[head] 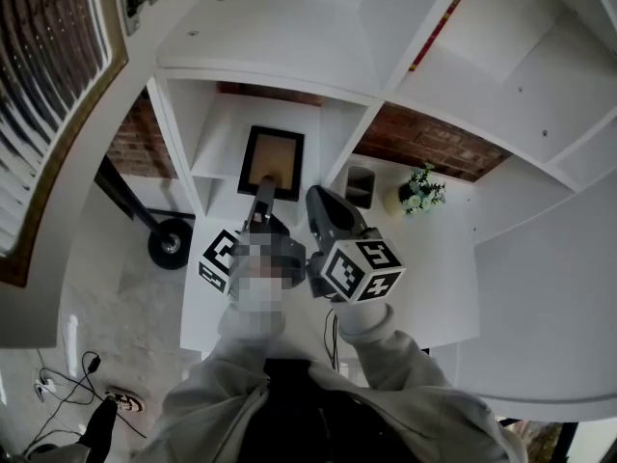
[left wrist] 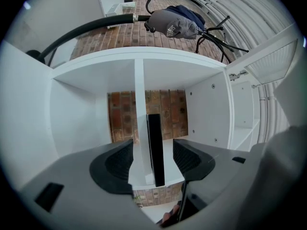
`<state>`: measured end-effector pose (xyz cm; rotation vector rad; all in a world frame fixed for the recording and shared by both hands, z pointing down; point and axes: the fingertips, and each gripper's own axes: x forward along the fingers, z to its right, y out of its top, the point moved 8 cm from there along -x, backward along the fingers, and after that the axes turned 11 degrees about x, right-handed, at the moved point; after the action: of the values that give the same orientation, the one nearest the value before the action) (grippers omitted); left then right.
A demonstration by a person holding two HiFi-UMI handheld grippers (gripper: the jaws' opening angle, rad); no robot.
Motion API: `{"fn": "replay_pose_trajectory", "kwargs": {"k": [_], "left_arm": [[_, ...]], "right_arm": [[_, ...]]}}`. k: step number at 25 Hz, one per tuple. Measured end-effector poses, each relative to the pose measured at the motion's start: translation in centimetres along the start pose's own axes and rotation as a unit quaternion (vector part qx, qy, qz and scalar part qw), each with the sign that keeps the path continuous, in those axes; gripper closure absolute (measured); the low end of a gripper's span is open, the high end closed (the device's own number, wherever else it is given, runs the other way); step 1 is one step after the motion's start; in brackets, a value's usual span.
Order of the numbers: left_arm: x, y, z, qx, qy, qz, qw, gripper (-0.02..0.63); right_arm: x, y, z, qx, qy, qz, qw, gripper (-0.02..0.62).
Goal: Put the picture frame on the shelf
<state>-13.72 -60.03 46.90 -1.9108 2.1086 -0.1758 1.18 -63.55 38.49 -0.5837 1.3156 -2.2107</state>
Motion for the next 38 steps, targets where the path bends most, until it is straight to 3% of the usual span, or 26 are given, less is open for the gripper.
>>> {"fn": "replay_pose_trajectory", "kwargs": {"k": [9, 13, 17, 21, 28, 31, 33, 38], "left_arm": [[-3.3, -0.9, -0.4, 0.024, -0.016, -0.051, 0.9983, 0.37], [-4.8, -1.0, 0.2, 0.077, -0.022, -0.088, 0.9929, 0.371], [-6.2, -1.0, 1.7, 0.146, -0.043, -0.121, 0.9809, 0.371], [-7.7, -0.8, 3.4, 0.249, -0.047, -0.146, 0.9562, 0.371], [-10.5, -2.0, 7.3, 0.426, -0.077, -0.189, 0.8814, 0.383], [-11.8, -2.7, 8.2, 0.479, -0.069, -0.179, 0.8567, 0.504], [-12.7, -3.5, 8.2, 0.492, -0.068, -0.182, 0.8487, 0.522], [-14.7, -4.3, 7.2, 0.505, -0.058, -0.191, 0.8398, 0.601]], "right_arm": [[-1.5, -0.9, 0.2, 0.016, -0.005, 0.0, 1.0, 0.595], [-2.4, -1.5, -0.2, 0.022, -0.007, 0.002, 1.0, 0.595], [-3.6, -1.9, -0.7, 0.03, -0.008, 0.005, 0.999, 0.595], [-4.8, -2.6, -1.5, 0.042, -0.004, 0.007, 0.999, 0.595], [-7.6, -3.8, -2.9, 0.067, 0.004, 0.015, 0.998, 0.595], [-9.2, -4.4, -2.9, 0.075, 0.0, 0.016, 0.997, 0.595], [-10.2, -4.9, -2.9, 0.079, -0.002, 0.015, 0.997, 0.595], [-11.9, -6.7, -3.1, 0.08, -0.017, 0.023, 0.996, 0.595]]}}
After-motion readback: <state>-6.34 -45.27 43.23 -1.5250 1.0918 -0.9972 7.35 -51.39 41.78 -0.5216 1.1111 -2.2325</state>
